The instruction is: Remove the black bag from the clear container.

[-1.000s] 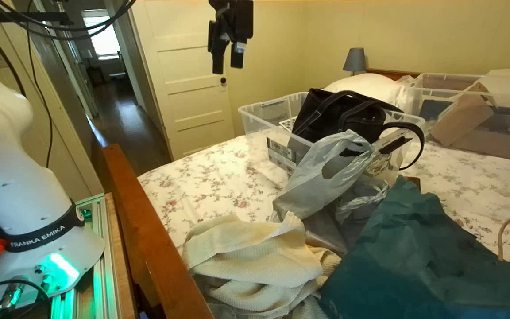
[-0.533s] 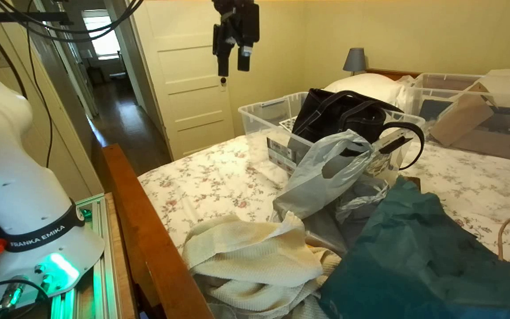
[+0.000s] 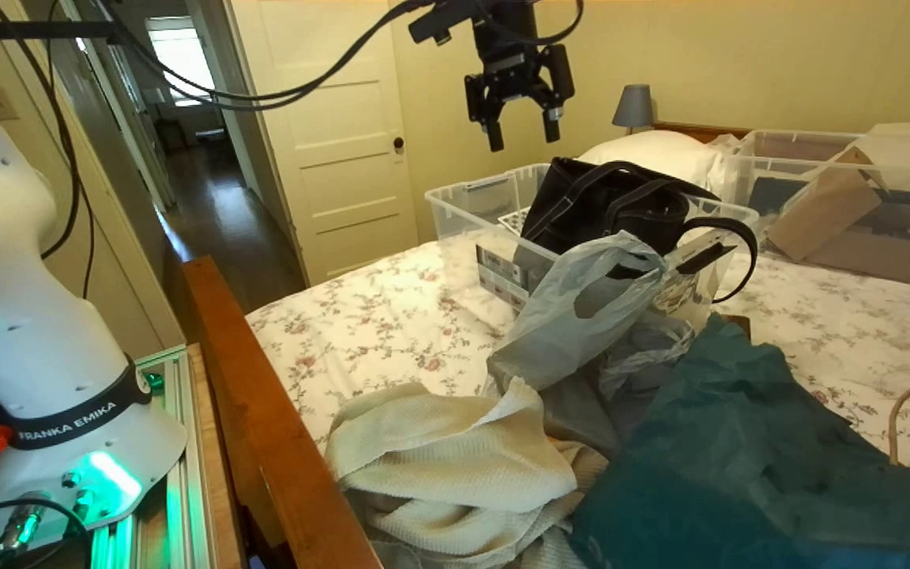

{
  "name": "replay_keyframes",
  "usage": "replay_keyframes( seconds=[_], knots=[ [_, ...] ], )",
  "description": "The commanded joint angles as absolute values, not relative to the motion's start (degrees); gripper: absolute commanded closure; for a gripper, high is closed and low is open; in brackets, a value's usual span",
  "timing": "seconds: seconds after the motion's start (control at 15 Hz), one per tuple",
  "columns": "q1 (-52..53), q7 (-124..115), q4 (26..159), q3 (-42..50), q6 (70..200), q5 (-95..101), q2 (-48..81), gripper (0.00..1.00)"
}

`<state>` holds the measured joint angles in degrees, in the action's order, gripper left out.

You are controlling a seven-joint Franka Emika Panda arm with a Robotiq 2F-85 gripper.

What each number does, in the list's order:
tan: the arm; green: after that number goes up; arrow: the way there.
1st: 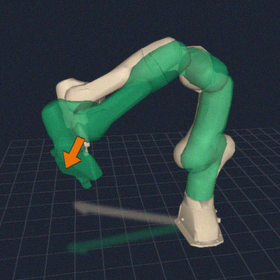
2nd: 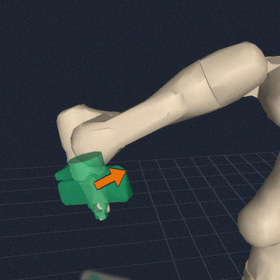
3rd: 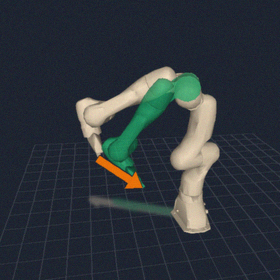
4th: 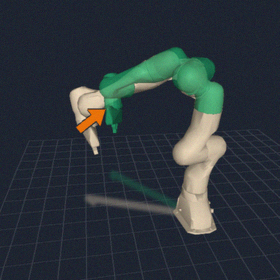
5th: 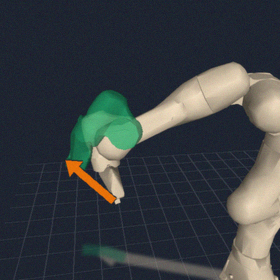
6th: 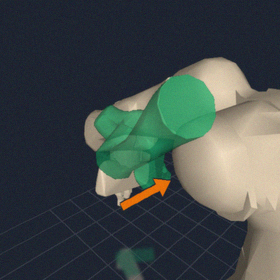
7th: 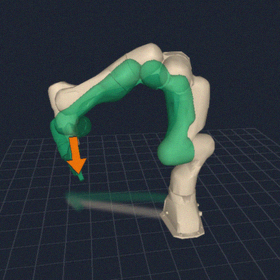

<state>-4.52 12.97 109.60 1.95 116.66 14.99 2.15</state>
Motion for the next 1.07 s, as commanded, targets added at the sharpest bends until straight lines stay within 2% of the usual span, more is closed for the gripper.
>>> replay_keyframes(
  seconds=[0.0,0.2,0.27,0.67,1.0],
  knots=[
    [-5.2,19.5,101.5,3.0,122.6,11.3,10.8,0.0],
    [-6.4,25.2,95.6,2.1,124.3,5.8,16.9,0.0],
    [-5.6,21.2,101.4,2.8,124.5,9.5,12.1,0.0],
    [-6.0,23.5,96.9,2.4,124.7,7.4,16.5,0.0],
    [-6.0,20.7,92.3,1.3,131.5,4.6,23.9,0.0]
  ],
)
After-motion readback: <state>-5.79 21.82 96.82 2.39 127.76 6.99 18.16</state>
